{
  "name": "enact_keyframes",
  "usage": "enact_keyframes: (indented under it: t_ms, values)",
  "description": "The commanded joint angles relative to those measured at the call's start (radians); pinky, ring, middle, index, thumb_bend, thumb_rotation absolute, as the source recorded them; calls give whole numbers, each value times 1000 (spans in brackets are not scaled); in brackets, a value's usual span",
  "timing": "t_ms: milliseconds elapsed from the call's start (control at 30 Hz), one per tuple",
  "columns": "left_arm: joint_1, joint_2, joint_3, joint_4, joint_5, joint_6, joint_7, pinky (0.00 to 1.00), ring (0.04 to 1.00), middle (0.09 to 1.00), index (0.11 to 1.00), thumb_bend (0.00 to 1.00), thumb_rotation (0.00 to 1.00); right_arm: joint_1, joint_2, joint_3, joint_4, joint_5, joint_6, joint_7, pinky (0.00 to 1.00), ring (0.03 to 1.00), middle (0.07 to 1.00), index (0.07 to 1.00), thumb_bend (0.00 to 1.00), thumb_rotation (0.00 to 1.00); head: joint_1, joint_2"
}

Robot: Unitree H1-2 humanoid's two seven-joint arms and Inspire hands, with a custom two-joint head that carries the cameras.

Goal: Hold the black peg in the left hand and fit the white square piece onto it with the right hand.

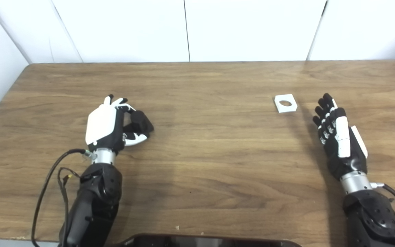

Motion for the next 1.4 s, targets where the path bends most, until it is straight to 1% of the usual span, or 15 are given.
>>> enact_keyframes:
  t_ms: [0, 133, 267, 367, 400, 433, 500, 533, 633, 700, 833, 967, 1100, 1200, 1367]
  values:
    - [19, -17, -27, -25, -10, -4, -30, 952, 1000, 886, 487, 513, 77, 17, 21, 10, -4, 16, -2, 0, 1000, 1000, 1000, 1000, 530, 987, -1, 2]
    - [48, -33, -48, -46, -16, -12, -33, 952, 1000, 887, 487, 513, 77, 17, 26, 9, -7, 23, 6, 1, 1000, 1000, 1000, 1000, 532, 961, -8, 4]
    - [84, -48, -70, -70, -34, -23, -30, 953, 1000, 890, 487, 512, 78, 18, 26, 16, -16, 12, 16, -1, 1000, 1000, 1000, 1000, 524, 971, -19, 8]
    - [111, -64, -87, -86, -50, -32, -27, 960, 1000, 897, 488, 512, 76, 21, 28, 21, -25, 6, 28, -7, 1000, 1000, 1000, 1000, 539, 963, -27, 8]
    - [117, -64, -94, -89, -47, -37, -27, 949, 1000, 896, 488, 512, 77, 21, 29, 23, -26, 5, 31, -8, 1000, 1000, 1000, 1000, 556, 956, -31, 9]
    - [124, -66, -104, -95, -43, -39, -32, 934, 997, 891, 487, 512, 77, 20, 29, 24, -26, 2, 31, -10, 1000, 1000, 1000, 1000, 550, 955, -35, 10]
    - [139, -70, -125, -107, -34, -43, -45, 946, 1000, 898, 488, 511, 78, 20, 30, 26, -28, -1, 32, -11, 1000, 1000, 1000, 1000, 537, 961, -37, 11]
    - [145, -70, -134, -112, -29, -47, -49, 950, 1000, 898, 488, 511, 78, 21, 31, 27, -31, -2, 33, -12, 1000, 1000, 1000, 1000, 532, 962, -43, 12]
    - [169, -73, -165, -121, -12, -55, -52, 915, 993, 889, 487, 513, 77, 24, 35, 28, -43, 2, 45, -13, 1000, 1000, 1000, 1000, 529, 959, -51, 15]
    - [185, -73, -181, -127, -29, -72, -53, 912, 999, 892, 487, 513, 76, 27, 36, 29, -52, 6, 54, -13, 1000, 1000, 1000, 1000, 526, 962, -56, 17]
    - [214, -81, -201, -135, -55, -100, -47, 939, 1000, 891, 487, 514, 75, 30, 38, 31, -60, 11, 61, -16, 1000, 1000, 1000, 1000, 531, 958, -67, 22]
    - [235, -85, -225, -153, -70, -103, -61, 944, 1000, 896, 487, 515, 73, 32, 40, 35, -62, 10, 55, -18, 1000, 1000, 1000, 1000, 546, 952, -78, 25]
    - [248, -77, -251, -162, -75, -111, -69, 938, 1000, 897, 487, 514, 74, 37, 38, 42, -63, 0, 48, -23, 1000, 1000, 1000, 1000, 546, 957, -82, 27]
    - [257, -72, -268, -162, -74, -120, -71, 975, 1000, 899, 488, 514, 75, 39, 39, 41, -63, 6, 47, -23, 1000, 1000, 1000, 1000, 549, 943, -87, 29]
    - [270, -72, -280, -160, -74, -134, -73, 987, 1000, 904, 488, 514, 75, 41, 38, 42, -64, 3, 46, -25, 1000, 1000, 1000, 1000, 557, 945, -92, 32]
